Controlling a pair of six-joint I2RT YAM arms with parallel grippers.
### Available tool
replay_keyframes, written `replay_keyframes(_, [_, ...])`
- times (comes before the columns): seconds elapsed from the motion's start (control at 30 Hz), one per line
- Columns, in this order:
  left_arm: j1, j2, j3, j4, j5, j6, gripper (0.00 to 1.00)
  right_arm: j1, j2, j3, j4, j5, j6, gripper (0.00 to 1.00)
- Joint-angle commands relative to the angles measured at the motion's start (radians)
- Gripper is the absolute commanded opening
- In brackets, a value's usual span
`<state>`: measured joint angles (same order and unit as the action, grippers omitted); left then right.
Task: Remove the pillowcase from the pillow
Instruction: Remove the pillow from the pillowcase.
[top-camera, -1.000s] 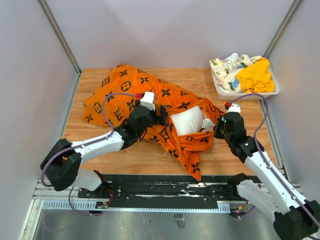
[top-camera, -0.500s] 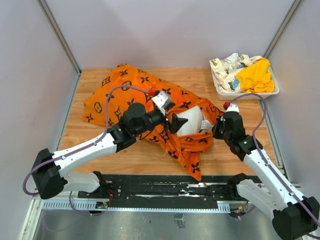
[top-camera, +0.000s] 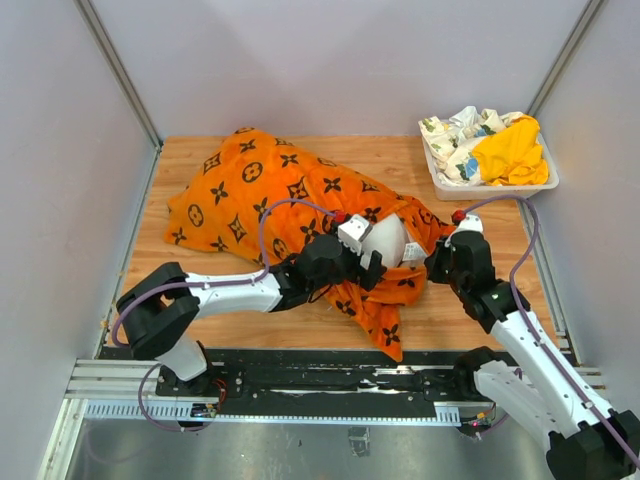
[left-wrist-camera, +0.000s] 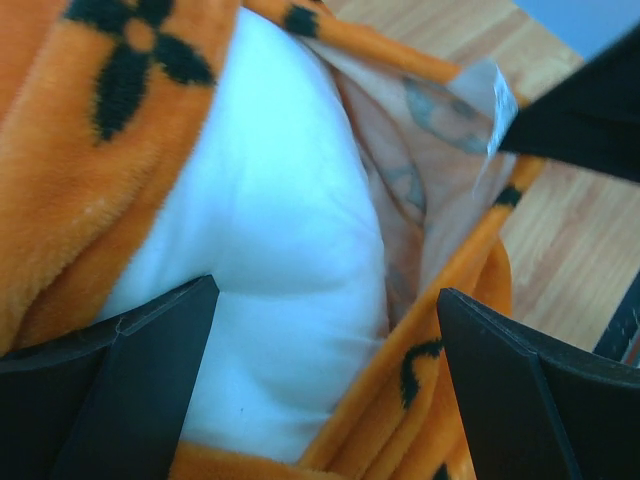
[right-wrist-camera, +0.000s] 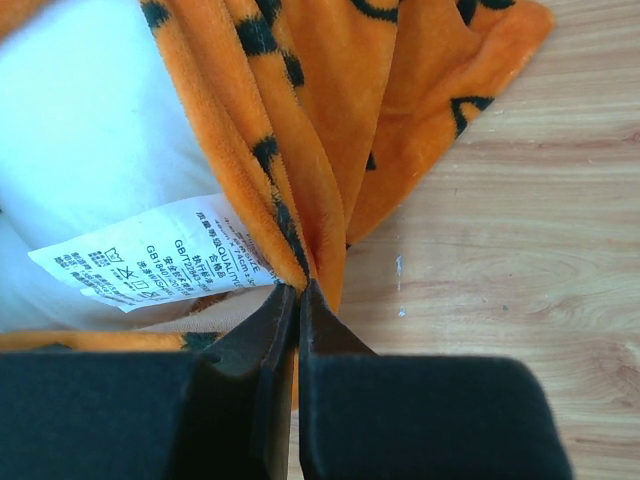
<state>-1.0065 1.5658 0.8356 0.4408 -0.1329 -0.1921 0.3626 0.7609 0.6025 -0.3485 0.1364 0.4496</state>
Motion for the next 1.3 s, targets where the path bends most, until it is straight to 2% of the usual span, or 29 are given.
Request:
replay_keyframes(0.0, [0.005, 0.004, -0.011, 0.052, -0.283, -0.047, 0.99, -0.012, -0.001, -0.021, -0.052, 0.018, 0.004, 0.01])
replay_keyframes(0.17, [0.008, 0.047, 0.141, -0.153, -0.444, -0.065, 0.99, -0.013, 0.004, -0.007, -0.067, -0.008, 0.002, 0.01])
replay_keyframes(0.27, [0.009, 0.082, 0.15, -0.132, -0.478, -0.011, 0.99, -0.012, -0.006, -0.03, -0.046, 0.004, 0.006, 0.01])
replay_keyframes(0.4, [0.029, 0.19, 0.175, -0.133, -0.514, -0.082, 0.99, -0.012, -0.02, -0.041, -0.038, -0.023, 0.009, 0.01])
replay_keyframes(0.53, [0.029, 0.296, 0.187, -0.121, -0.543, -0.074, 0.99, -0.012, -0.046, -0.024, -0.078, 0.011, -0.024, 0.01])
replay_keyframes(0.7, [0.029, 0.337, 0.145, -0.094, -0.474, -0.057, 0.97, -0.013, -0.101, -0.04, -0.096, 0.043, -0.055, 0.01])
replay_keyframes(0.73, [0.029, 0.337, 0.137, -0.093, -0.459, -0.065, 0.86, -0.013, -0.105, -0.043, -0.1, 0.043, -0.055, 0.01])
replay_keyframes(0.77, [0.029, 0.335, 0.124, -0.087, -0.442, -0.071, 0.68, -0.013, -0.109, -0.045, -0.101, 0.037, -0.054, 0.01])
replay_keyframes(0.8, [0.029, 0.33, 0.112, -0.082, -0.431, -0.076, 0.41, -0.013, -0.11, -0.047, -0.102, 0.034, -0.052, 0.01])
replay_keyframes(0.83, [0.029, 0.325, 0.104, -0.086, -0.433, -0.084, 0.07, -0.013, -0.11, -0.049, -0.1, 0.032, -0.049, 0.01])
replay_keyframes(0.87, [0.029, 0.316, 0.095, -0.092, -0.441, -0.093, 0.01, -0.013, -0.11, -0.054, -0.093, 0.027, -0.046, 0.01])
replay_keyframes(0.9, [0.029, 0.304, 0.088, -0.094, -0.444, -0.092, 0.0, -0.013, -0.107, -0.06, -0.081, 0.021, -0.045, 0.01])
replay_keyframes(1.0, [0.031, 0.245, 0.082, -0.108, -0.464, -0.072, 0.0, -0.011, -0.089, -0.066, -0.038, -0.011, -0.029, 0.01])
replay_keyframes(1.17, [0.038, 0.086, 0.065, -0.094, -0.458, -0.034, 0.0, 0.008, -0.043, -0.05, 0.004, -0.061, -0.008, 0.12])
replay_keyframes(1.2, [0.039, 0.054, 0.061, -0.091, -0.455, -0.024, 0.0, 0.016, -0.038, -0.046, 0.01, -0.062, -0.009, 0.2])
replay_keyframes(1.27, [0.04, -0.017, 0.048, -0.086, -0.439, 0.011, 0.0, 0.031, -0.034, -0.041, 0.038, -0.077, -0.03, 0.51])
